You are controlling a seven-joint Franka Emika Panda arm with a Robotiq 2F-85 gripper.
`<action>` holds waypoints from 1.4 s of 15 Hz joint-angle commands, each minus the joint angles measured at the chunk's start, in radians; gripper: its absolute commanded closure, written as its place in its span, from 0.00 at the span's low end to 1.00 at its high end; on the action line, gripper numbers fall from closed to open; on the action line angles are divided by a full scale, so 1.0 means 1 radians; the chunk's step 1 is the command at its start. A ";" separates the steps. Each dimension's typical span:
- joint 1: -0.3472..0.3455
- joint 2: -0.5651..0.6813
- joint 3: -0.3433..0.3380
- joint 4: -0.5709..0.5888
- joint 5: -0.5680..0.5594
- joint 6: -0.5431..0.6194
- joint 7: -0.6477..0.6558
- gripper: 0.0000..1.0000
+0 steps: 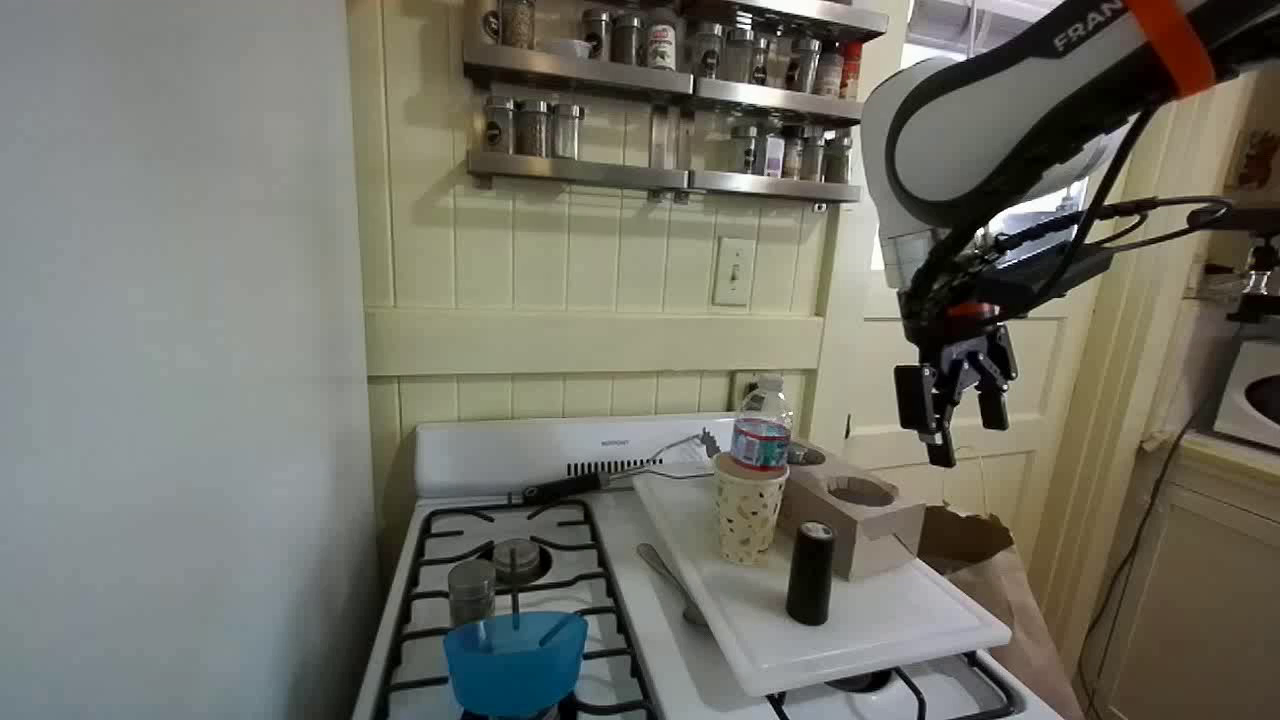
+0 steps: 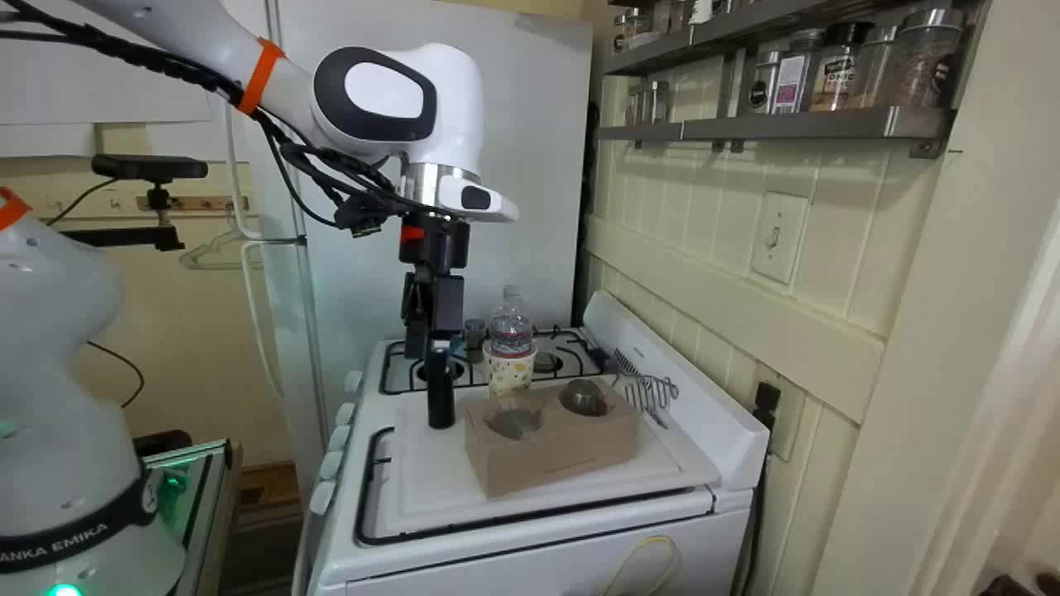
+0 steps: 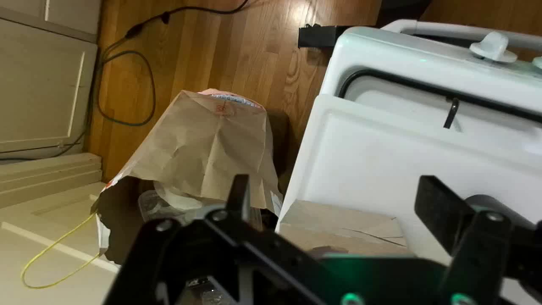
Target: Remove the small bottle from the holder
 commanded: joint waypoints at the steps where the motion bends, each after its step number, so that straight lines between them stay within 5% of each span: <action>1: 0.019 0.001 -0.017 0.002 -0.006 -0.004 0.006 0.00; 7: 0.019 0.001 -0.017 0.002 -0.006 -0.004 0.006 0.00; 12: -0.031 0.048 -0.067 0.051 0.043 0.154 0.193 0.00; 16: -0.035 0.148 -0.176 0.135 0.223 0.217 0.111 0.00; 21: -0.035 0.329 -0.212 0.316 0.376 0.223 0.108 0.00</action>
